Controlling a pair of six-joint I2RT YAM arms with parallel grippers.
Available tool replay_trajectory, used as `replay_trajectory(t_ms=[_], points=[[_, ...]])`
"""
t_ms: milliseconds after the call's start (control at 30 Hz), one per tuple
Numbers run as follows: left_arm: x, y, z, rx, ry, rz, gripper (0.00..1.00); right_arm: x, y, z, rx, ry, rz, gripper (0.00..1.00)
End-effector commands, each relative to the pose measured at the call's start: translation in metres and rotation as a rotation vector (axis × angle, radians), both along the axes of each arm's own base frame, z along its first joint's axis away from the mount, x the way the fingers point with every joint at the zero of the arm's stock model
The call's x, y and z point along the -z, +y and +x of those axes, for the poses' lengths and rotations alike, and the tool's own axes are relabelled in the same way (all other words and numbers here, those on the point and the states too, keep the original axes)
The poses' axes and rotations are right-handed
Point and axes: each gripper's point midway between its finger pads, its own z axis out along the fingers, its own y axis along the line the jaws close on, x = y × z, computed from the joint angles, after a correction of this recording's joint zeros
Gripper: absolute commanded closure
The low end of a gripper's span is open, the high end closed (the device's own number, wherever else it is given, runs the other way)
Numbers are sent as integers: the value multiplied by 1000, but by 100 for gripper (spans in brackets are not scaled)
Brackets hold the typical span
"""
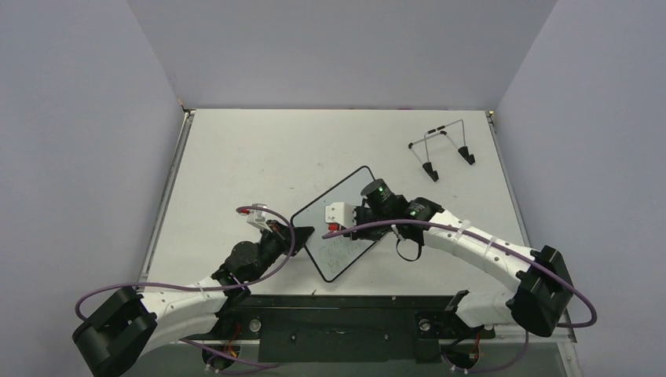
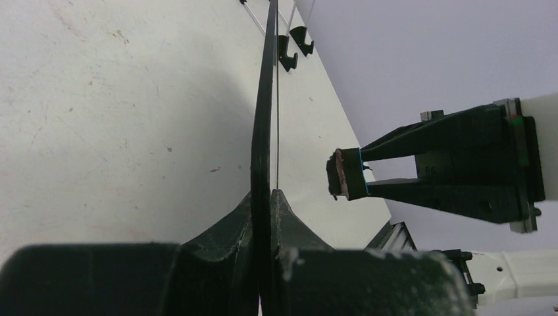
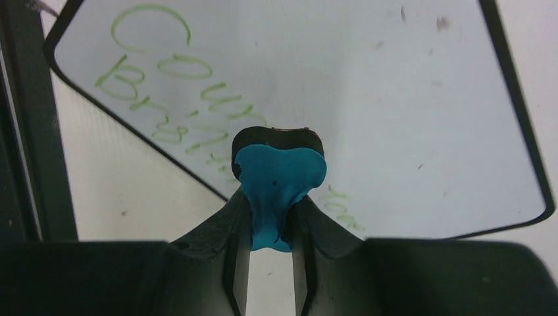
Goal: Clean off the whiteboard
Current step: Erase the whiteboard at the center of the board.
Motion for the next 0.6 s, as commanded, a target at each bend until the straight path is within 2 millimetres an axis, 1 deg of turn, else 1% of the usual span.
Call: replay_trajectory(t_ms=[0, 67, 133, 167, 233, 333, 433, 500, 533, 567], points=[[-31, -11, 0, 28, -2, -126, 100, -18, 43, 18, 44, -179, 81, 100], [-30, -12, -1, 33, 8, -127, 100, -14, 53, 13, 44, -214, 77, 100], [-29, -12, -1, 29, 16, -130, 100, -10, 63, 1, 7, -219, 78, 100], [-29, -12, -1, 26, 16, -133, 100, -5, 69, -9, -26, -216, 70, 100], [-30, -12, 0, 22, 17, -134, 100, 3, 75, -21, -68, -216, 41, 100], [-31, -12, 1, 21, 16, -132, 100, 16, 79, -32, -112, -218, -13, 100], [-33, -13, 1, 22, 12, -132, 100, 26, 81, -48, -187, -214, -68, 100], [-34, -13, 1, 23, 7, -132, 100, 34, 80, -57, -235, -215, -112, 100], [-35, -14, 1, 24, 3, -133, 100, 40, 76, -60, -251, -206, -143, 100], [-35, -13, 1, 24, 3, -131, 100, 40, 76, -63, -271, -209, -155, 100]])
